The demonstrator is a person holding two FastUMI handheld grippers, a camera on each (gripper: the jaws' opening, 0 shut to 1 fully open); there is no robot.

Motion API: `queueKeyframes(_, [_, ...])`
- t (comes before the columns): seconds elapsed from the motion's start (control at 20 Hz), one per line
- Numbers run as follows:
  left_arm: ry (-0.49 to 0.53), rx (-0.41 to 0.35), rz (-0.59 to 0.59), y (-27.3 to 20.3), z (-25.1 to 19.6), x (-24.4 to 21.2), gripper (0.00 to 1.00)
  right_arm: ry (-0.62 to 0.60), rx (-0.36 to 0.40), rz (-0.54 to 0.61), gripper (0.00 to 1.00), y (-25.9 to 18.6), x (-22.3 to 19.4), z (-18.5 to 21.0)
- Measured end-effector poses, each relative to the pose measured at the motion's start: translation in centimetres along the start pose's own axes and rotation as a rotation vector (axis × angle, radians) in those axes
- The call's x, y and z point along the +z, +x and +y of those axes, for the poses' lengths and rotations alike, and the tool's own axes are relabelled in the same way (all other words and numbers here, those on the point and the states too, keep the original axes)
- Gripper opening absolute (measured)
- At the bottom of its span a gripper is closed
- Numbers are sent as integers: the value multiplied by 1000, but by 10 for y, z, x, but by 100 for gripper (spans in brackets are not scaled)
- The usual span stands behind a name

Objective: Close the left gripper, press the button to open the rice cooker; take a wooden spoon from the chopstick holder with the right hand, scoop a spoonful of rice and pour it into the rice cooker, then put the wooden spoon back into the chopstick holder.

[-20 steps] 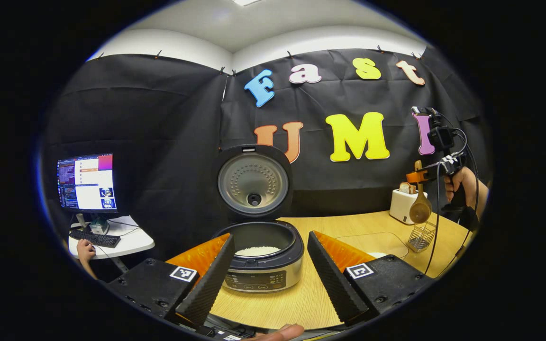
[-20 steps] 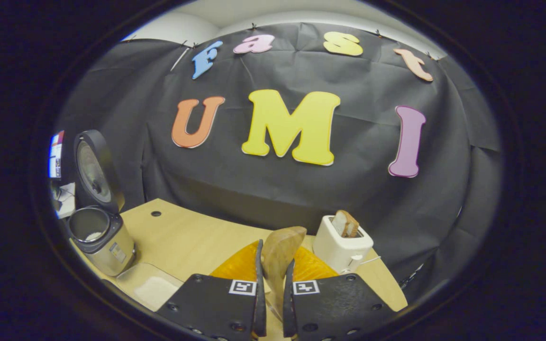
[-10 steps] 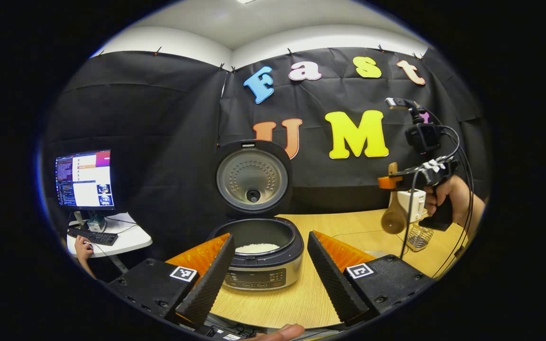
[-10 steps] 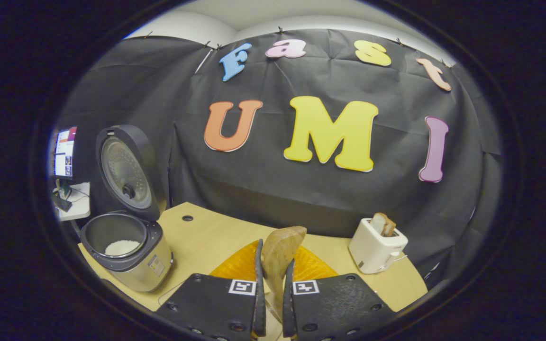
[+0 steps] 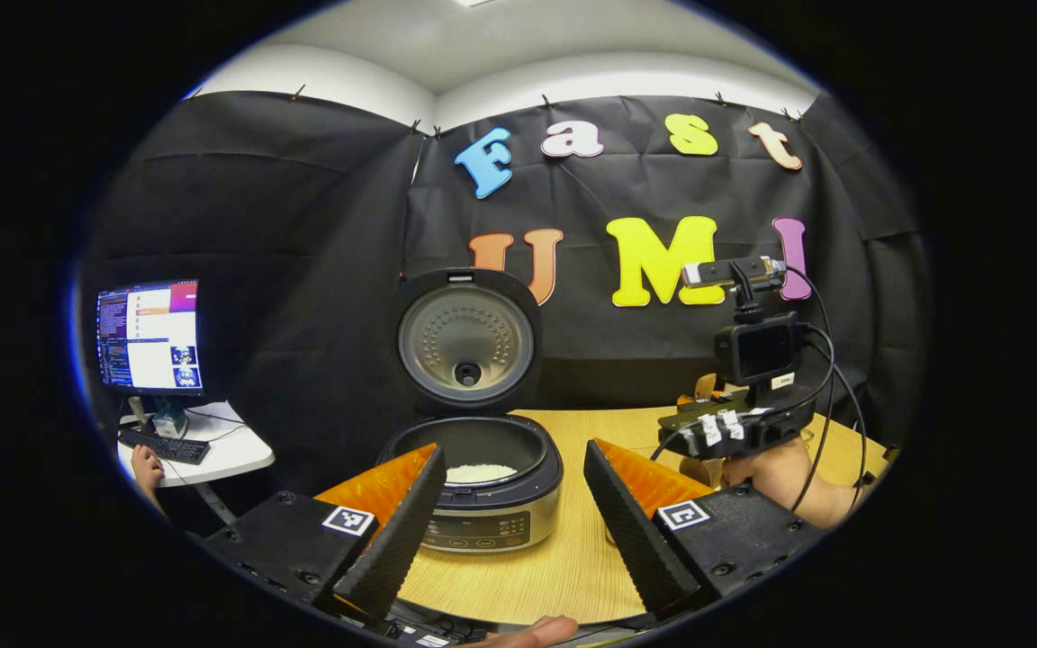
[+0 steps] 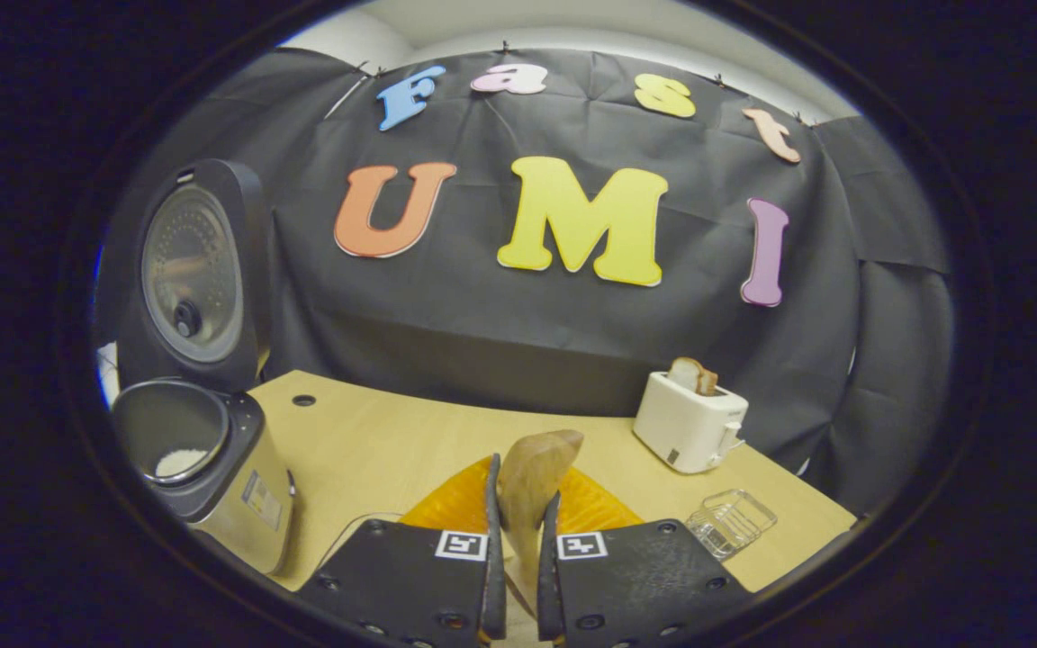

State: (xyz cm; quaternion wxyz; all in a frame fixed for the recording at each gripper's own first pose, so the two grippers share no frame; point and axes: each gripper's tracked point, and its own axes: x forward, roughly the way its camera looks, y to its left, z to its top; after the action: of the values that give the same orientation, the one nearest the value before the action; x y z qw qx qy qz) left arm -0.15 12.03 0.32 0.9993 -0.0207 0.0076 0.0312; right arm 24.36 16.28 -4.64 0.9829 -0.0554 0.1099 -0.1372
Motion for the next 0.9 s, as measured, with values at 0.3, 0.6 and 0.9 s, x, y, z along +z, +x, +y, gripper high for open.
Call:
queueKeyframes(0.3, [-39, -8, 17, 6, 3, -5, 98, -84, -56, 39, 13, 9, -3, 16])
queueKeyframes(0.6, [-57, -14, 20, 7, 7, -6, 98, -11, 1, 248, 13, 23, -30, 18])
queueKeyframes(0.9, [-64, -13, 34, 9, 9, -10, 98, 72, 68, 393, 14, 27, -49, 38])
